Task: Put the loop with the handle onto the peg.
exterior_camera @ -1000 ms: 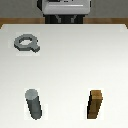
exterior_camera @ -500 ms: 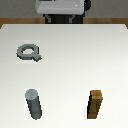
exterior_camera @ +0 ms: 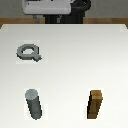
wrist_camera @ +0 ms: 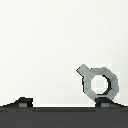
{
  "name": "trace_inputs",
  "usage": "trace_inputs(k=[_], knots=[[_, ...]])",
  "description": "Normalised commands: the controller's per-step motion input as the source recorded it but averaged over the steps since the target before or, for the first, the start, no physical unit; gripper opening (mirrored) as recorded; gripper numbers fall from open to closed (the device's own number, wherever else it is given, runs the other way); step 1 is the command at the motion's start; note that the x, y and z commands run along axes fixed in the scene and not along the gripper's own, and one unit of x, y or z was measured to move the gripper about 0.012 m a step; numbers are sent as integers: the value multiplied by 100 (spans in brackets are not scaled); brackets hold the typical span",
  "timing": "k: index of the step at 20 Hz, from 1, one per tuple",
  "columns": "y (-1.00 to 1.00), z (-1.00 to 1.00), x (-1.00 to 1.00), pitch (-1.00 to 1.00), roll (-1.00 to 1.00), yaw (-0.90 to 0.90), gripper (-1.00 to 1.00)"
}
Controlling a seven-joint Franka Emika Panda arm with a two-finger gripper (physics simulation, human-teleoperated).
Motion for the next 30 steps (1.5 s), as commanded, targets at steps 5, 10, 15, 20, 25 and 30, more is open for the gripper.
trace_inputs(k=[5,10,15,20,25,30], knots=[[0,0,0,0,0,-100,100],[0,0,0,0,0,-100,100],[0,0,0,0,0,-100,100],[0,0,0,0,0,-100,100],[0,0,0,0,0,-100,100],[0,0,0,0,0,-86,100]])
